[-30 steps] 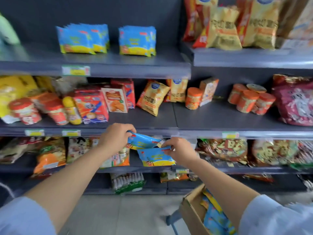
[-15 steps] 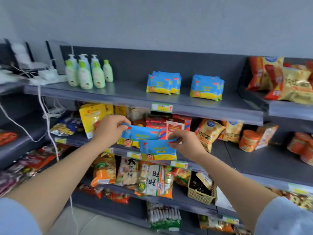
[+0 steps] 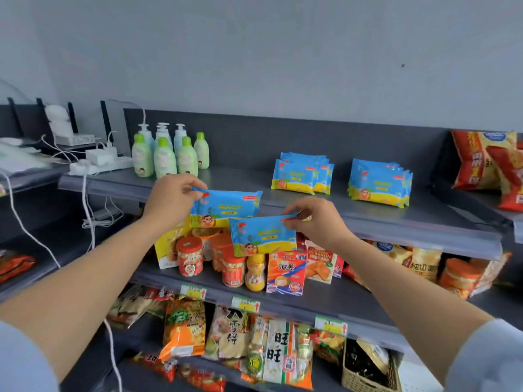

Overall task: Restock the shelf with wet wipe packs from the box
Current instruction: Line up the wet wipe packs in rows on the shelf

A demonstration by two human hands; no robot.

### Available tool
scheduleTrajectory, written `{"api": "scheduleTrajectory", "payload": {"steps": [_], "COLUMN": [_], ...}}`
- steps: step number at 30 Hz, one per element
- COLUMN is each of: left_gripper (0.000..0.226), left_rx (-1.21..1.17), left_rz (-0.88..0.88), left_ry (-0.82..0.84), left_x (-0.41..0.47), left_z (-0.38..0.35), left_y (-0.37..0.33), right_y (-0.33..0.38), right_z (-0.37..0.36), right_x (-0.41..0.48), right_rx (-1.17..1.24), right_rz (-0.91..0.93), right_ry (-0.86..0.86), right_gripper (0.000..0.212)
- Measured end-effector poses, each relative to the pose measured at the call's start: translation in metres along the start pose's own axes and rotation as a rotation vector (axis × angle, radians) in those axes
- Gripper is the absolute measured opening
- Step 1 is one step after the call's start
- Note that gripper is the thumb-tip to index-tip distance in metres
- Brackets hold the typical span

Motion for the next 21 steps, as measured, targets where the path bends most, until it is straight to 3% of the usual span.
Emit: {"api": "scheduleTrajectory", "payload": {"steps": [14,21], "left_gripper": [0.014,0.018], "left_rx": [0.075,0.067], "left_rz": [0.003,0.027], "left_ry": [-0.121,-0.062], "left_x": [0.134,0.194], "left_z": [-0.050,-0.079], "left_y": [0.013,0.039], "right_y": [-0.024,-0.039], "right_z": [-0.004,-0.020], "right_x": [0.147,0.197], "right_rx": [0.099,0.070], "right_rz": [0.108,0.117], "right_ry": [0.040,0.071], "right_gripper": [0.016,0.014]}}
Point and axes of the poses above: each hand's wrist, its own x-axis towards the middle knuckle, its own z-axis out of the back of the hand, y = z × x, the point moved 1 cm from there along x, towards the middle knuckle, and after that the axes turned 1 degree about -z, right-handed, at the moved point
